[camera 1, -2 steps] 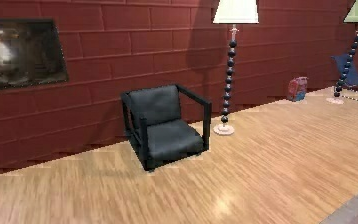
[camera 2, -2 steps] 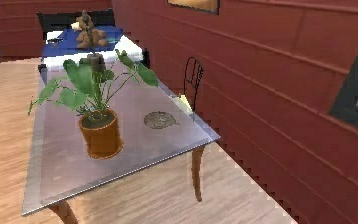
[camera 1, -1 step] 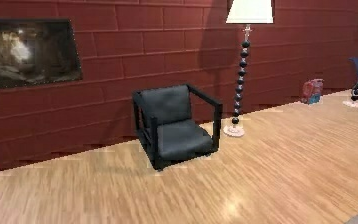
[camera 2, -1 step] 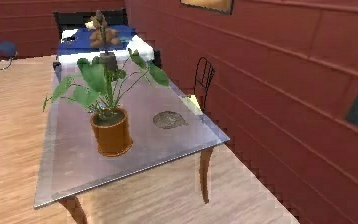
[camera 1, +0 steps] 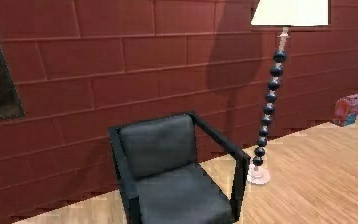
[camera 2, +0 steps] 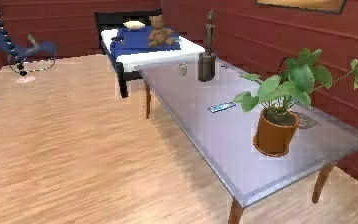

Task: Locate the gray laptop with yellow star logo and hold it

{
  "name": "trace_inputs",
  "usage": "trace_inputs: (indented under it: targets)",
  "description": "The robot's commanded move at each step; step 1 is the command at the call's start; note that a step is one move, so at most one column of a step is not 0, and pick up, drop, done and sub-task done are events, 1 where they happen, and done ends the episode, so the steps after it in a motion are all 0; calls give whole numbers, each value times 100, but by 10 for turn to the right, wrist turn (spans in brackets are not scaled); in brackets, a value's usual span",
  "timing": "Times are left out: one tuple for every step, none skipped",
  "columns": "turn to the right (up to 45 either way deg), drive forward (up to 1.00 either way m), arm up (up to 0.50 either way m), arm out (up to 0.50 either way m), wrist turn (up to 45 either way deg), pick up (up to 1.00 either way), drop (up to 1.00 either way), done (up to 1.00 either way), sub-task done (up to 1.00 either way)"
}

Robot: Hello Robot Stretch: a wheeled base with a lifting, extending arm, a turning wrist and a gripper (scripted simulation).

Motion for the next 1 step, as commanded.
trace_inputs:
  targets:
    - [450,0,0,0,0,0,0,0,0]
